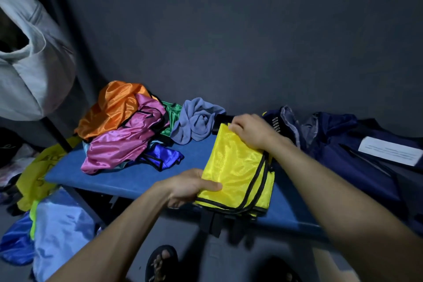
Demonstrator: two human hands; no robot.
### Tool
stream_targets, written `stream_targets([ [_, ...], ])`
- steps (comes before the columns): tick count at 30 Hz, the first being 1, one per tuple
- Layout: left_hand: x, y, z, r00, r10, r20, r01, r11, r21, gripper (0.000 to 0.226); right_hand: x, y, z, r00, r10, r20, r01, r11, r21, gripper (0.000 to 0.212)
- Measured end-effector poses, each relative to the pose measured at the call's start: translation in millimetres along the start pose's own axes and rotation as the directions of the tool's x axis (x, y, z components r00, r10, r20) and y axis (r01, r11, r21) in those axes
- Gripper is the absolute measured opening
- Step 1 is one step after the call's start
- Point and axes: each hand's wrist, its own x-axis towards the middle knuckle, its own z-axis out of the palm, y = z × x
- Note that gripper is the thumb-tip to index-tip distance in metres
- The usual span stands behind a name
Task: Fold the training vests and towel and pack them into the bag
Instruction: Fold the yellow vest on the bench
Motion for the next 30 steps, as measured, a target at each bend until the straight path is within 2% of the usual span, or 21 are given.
stream_targets([
  [2, 9.7, -12.2, -4.9, 0.996, -0.066, -0.063, 0.063, 0.997, -0.042, 0.032, 9.6, -3.1, 20.2, 0.998, 0.032, 0.057, -0.033, 0.999, 0.03, 0.021],
  [4, 12.9, -16.6, -9.6, 0.989, -0.118, -0.093, 0.11, 0.99, -0.084, 0.027, 11.0, -1.2, 37.0, 0.993, 0.038, 0.115, -0.036, 0.999, -0.011, 0.037],
  [6, 12.7, -12.5, -10.2, 0.986, -0.139, -0.088, 0.133, 0.989, -0.069, 0.02, 3.1, 6.3, 49.0, 0.992, 0.06, 0.109, -0.053, 0.996, -0.067, 0.042],
  [8, 11.3, -7.6, -11.2, 0.986, -0.154, -0.062, 0.154, 0.988, 0.0, 0.032, -9.1, 17.6, 57.9, 0.992, 0.085, 0.089, -0.074, 0.989, -0.127, 0.039],
  [10, 8.2, -3.3, -14.1, 0.973, -0.229, -0.034, 0.232, 0.96, 0.157, 0.052, -20.6, 26.7, 62.8, 0.988, 0.111, 0.108, -0.089, 0.977, -0.193, 0.037],
  [12, 5.4, 2.4, -20.3, 0.945, -0.326, -0.019, 0.315, 0.893, 0.321, 0.066, -26.6, 33.7, 66.5, 0.985, 0.14, 0.1, -0.121, 0.977, -0.175, 0.037],
  [14, 5.5, 11.8, -30.2, 0.935, -0.349, -0.066, 0.342, 0.835, 0.431, 0.069, -28.1, 37.2, 66.9, 0.983, 0.166, 0.082, -0.157, 0.982, -0.106, 0.034],
  [15, 9.3, 16.4, -37.2, 0.946, -0.294, -0.134, 0.321, 0.817, 0.479, 0.063, -27.7, 38.1, 66.7, 0.982, 0.176, 0.067, -0.172, 0.983, -0.071, 0.031],
  [17, 23.8, 22.4, -50.7, 0.951, -0.025, -0.307, 0.211, 0.78, 0.59, 0.041, -25.9, 39.7, 68.4, 0.982, 0.184, 0.038, -0.182, 0.983, -0.034, 0.023],
  [19, 44.2, 25.8, -57.9, 0.888, 0.27, -0.372, 0.101, 0.675, 0.731, 0.023, -25.2, 40.7, 70.9, 0.982, 0.19, 0.008, -0.19, 0.982, -0.016, 0.016],
  [20, 55.0, 26.1, -59.6, 0.858, 0.356, -0.369, 0.069, 0.634, 0.77, 0.017, -25.4, 41.3, 72.5, 0.982, 0.187, -0.008, -0.187, 0.982, -0.004, 0.014],
  [22, 76.6, 24.2, -63.5, 0.818, 0.453, -0.353, 0.02, 0.591, 0.806, 0.012, -26.6, 41.6, 74.7, 0.985, 0.169, -0.036, -0.169, 0.985, 0.02, 0.013],
  [24, 95.3, 18.1, -68.9, 0.797, 0.524, -0.302, -0.044, 0.548, 0.835, 0.021, -27.5, 41.4, 75.1, 0.987, 0.147, -0.06, -0.144, 0.988, 0.051, 0.013],
  [26, 107.3, 9.7, -71.5, 0.788, 0.56, -0.255, -0.093, 0.518, 0.85, 0.026, -28.8, 42.6, 74.6, 0.99, 0.123, -0.076, -0.119, 0.992, 0.053, 0.015],
  [30, 118.9, -4.6, -74.0, 0.768, 0.615, -0.18, -0.182, 0.479, 0.859, 0.015, -29.4, 44.9, 74.0, 0.989, 0.095, -0.117, -0.093, 0.995, 0.021, 0.016],
])
